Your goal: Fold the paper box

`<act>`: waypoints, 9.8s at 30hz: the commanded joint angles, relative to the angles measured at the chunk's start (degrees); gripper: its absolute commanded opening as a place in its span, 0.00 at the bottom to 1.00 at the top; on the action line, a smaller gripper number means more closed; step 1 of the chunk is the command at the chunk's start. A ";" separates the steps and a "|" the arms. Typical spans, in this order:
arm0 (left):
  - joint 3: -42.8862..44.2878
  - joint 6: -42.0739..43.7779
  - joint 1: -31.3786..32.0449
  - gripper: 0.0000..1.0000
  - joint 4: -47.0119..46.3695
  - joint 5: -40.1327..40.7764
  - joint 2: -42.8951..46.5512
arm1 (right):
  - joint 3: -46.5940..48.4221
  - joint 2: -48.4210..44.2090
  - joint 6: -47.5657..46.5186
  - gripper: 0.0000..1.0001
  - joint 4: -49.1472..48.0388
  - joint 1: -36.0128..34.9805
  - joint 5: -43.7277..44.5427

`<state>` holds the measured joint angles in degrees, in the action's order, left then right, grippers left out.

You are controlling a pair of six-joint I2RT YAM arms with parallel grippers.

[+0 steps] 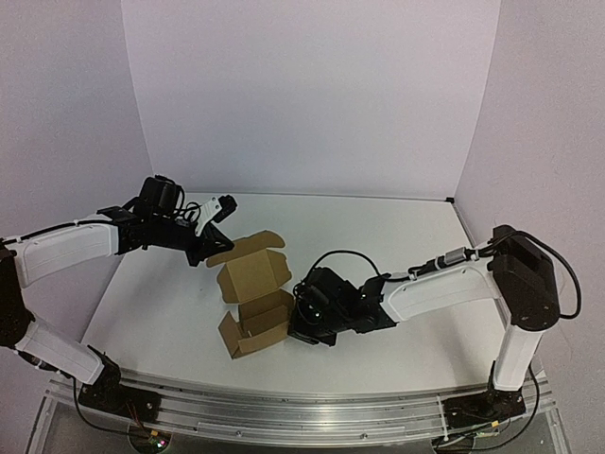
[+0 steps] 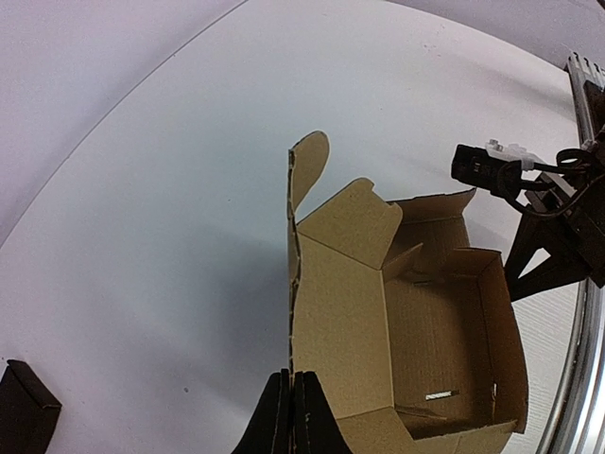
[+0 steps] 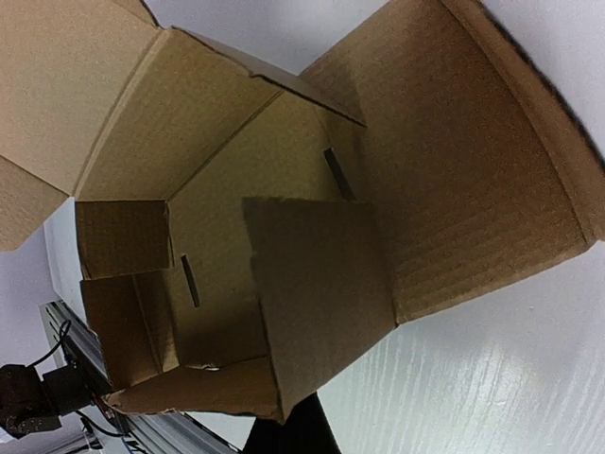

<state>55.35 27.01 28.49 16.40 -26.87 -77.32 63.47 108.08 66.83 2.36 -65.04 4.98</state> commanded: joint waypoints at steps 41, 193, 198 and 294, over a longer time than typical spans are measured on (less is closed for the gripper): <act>-4.22 1.61 1.80 0.00 -2.03 3.47 5.87 | -5.65 -20.50 -18.04 0.29 10.95 13.49 -5.63; -15.71 10.40 38.90 0.24 -14.49 16.52 -8.17 | 19.56 8.23 2.12 0.01 39.11 -5.27 18.33; -14.53 7.22 38.78 0.03 -14.73 19.05 -8.78 | 19.05 8.07 1.60 0.03 39.06 -5.60 15.17; -16.46 -2.77 31.80 0.00 -21.45 13.25 -8.51 | -7.14 -1.73 -0.09 0.10 -14.93 13.14 -7.35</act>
<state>35.32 28.55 61.74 -3.12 -14.98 -85.56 58.38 110.03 65.17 -12.36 -49.31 -4.89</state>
